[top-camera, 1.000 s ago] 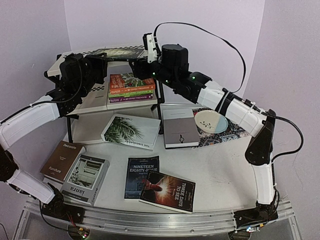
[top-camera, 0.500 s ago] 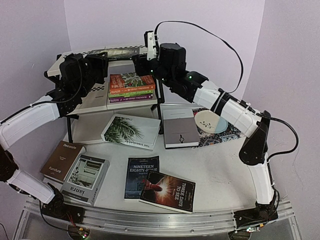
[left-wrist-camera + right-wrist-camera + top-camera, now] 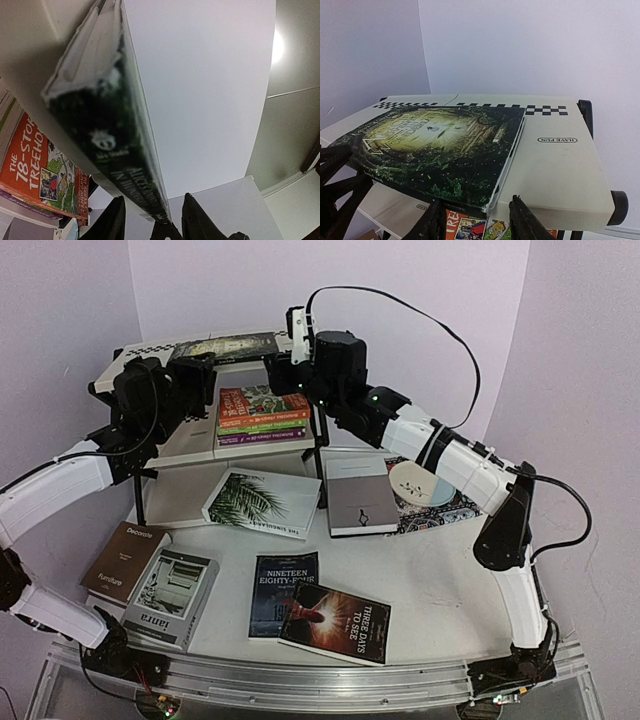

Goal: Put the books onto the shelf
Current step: Adjust the book on the shelf.

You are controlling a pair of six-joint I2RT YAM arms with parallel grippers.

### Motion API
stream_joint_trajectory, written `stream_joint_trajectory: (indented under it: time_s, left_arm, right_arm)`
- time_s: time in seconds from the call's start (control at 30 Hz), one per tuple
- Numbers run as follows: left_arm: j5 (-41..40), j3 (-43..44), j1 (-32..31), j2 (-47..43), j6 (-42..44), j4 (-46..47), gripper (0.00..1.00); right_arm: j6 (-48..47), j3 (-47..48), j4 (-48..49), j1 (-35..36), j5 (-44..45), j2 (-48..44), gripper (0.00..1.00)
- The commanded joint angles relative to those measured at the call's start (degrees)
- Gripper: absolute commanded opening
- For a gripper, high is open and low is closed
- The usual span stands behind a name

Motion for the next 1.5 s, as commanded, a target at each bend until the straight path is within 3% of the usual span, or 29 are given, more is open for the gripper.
stream_joint_trajectory:
  time_s: [0.0,0.2,0.47,0.6,0.73,0.8,0.9,1.2,1.33,1.47]
  left_arm:
    - [1.27,-0.15,0.04,-3.30,1.59,-0.52,0.41]
    - [0.22,2.12,0.12,-4.84,3.30,-7.87,0.38]
    - [-1.77,2.70,0.13,-12.06,11.87,-20.35,0.38]
    - [1.35,4.62,0.13,-14.32,22.65,-25.87,0.41]
    - [1.69,10.15,0.13,-14.08,34.78,-33.76,0.45]
    - [4.24,12.81,0.13,-13.74,41.89,-35.75,0.50]
    - [7.52,14.68,0.22,-14.51,49.41,-36.58,0.70]
    - [11.47,25.01,0.54,-8.54,66.84,-47.06,0.99]
    - [13.19,27.17,2.76,-6.93,71.31,-48.70,1.00]
    - [24.36,32.04,10.86,-3.06,73.10,-53.34,0.98]
  right_arm:
    - [0.83,1.47,5.33,-0.41,1.01,-0.38,0.43]
    - [1.44,-0.66,5.57,-0.39,0.64,-2.12,0.47]
    - [1.17,-8.69,6.08,-0.42,0.36,-9.17,0.69]
    - [1.66,-15.59,6.69,-0.41,-0.97,-13.76,0.84]
    - [2.66,-21.69,7.30,-0.39,-2.30,-18.59,0.89]
    - [3.33,-24.77,7.31,-0.36,-2.99,-20.80,0.92]
    - [4.29,-30.13,7.31,-0.36,-4.24,-24.55,0.97]
    - [5.30,-44.87,6.76,-0.37,-6.12,-35.54,0.98]
    - [4.85,-48.78,6.20,-0.42,-5.29,-39.24,0.98]
    - [4.48,-50.96,5.62,-0.40,-4.92,-41.95,0.98]
